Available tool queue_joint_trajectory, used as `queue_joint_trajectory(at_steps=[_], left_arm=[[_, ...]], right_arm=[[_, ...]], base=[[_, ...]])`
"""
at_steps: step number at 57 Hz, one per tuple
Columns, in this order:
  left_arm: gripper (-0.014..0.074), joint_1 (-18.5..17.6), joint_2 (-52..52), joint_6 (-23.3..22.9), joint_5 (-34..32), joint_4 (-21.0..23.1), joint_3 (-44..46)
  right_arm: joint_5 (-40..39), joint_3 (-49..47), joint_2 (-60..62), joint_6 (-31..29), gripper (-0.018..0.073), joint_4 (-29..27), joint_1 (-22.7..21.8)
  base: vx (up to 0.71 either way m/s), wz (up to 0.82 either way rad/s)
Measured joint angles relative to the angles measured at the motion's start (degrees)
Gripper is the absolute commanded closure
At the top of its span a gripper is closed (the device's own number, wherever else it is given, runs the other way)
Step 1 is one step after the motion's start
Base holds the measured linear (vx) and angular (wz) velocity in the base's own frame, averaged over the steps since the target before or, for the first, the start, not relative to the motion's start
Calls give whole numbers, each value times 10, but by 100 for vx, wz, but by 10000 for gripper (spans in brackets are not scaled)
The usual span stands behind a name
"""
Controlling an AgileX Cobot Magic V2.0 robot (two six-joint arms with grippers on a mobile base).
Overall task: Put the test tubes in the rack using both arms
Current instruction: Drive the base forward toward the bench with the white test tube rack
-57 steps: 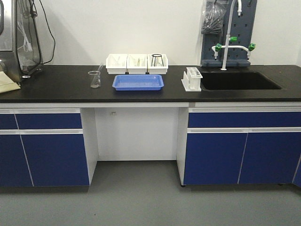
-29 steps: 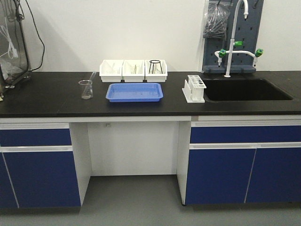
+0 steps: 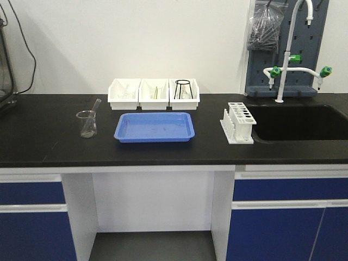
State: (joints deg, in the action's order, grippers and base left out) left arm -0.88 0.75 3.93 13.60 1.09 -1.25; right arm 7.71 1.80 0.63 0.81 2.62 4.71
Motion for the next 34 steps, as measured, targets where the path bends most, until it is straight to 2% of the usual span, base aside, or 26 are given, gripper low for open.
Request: queue_joint_trajectory(at_steps=[34], left_arm=[[601, 0, 0, 0, 0, 0, 0]], right_arm=[[0, 0, 0, 0, 568, 0, 0]], base=[[51, -3]])
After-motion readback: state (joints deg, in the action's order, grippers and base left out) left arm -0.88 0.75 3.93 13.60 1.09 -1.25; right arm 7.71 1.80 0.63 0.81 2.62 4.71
